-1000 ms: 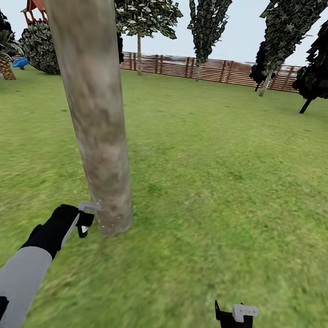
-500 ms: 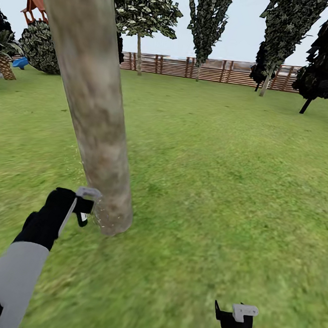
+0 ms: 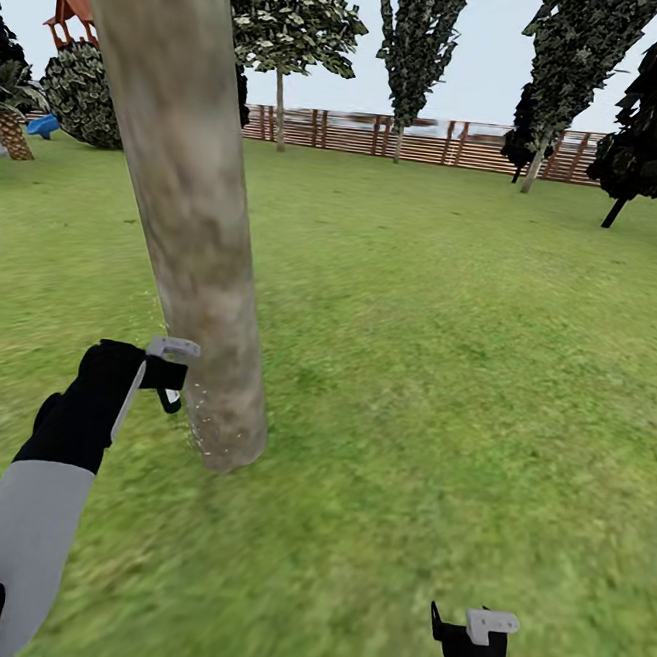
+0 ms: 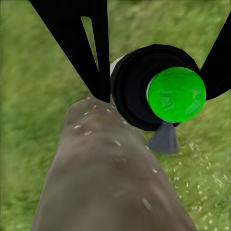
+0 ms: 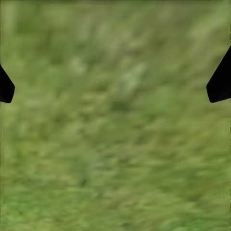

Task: In the garden, pick up the pesticide atomizer on the floor and spray pesticide onto both trees until each tree trunk is fully covered.

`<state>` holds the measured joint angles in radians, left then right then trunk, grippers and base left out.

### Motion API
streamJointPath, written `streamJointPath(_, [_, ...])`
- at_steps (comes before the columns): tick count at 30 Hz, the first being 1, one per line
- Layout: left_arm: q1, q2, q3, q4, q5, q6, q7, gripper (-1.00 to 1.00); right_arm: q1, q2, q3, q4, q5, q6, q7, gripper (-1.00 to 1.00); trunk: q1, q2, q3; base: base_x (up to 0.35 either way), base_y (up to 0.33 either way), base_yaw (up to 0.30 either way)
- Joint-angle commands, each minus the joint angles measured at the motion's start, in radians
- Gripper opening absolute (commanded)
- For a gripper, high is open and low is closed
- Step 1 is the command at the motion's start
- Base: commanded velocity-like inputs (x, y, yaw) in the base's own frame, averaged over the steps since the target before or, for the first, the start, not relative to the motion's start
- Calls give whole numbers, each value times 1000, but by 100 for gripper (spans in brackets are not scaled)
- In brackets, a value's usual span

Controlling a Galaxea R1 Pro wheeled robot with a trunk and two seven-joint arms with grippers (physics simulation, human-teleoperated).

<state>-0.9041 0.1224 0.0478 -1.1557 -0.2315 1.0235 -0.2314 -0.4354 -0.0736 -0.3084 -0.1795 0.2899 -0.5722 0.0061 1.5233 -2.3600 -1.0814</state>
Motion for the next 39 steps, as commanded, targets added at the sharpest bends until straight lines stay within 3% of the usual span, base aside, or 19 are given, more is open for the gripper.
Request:
streamJointPath(1, [-7,3,-1,7,0,2,0,-100,0,0,0,0,0,0,0,100,0,0,0,0,0,68])
streamJointPath(5, [-5,16,-7,22,0,3,0,-100,0,0,0,0,0,0,0,100,0,0,0,0,0,70])
streamJointPath(11, [51,20,-17,36,-3,3,-2,-100,0,1,1,0,0,0,0,100,0,0,0,24,-24,181])
streamJointPath(27, [52,16,-19,33,-5,3,-2,-100,0,2,2,0,1,0,0,100,0,0,0,114,-235,7])
streamJointPath(39, [52,16,-18,33,-8,2,0,-100,0,2,2,0,0,0,0,100,0,0,0,4,-275,251])
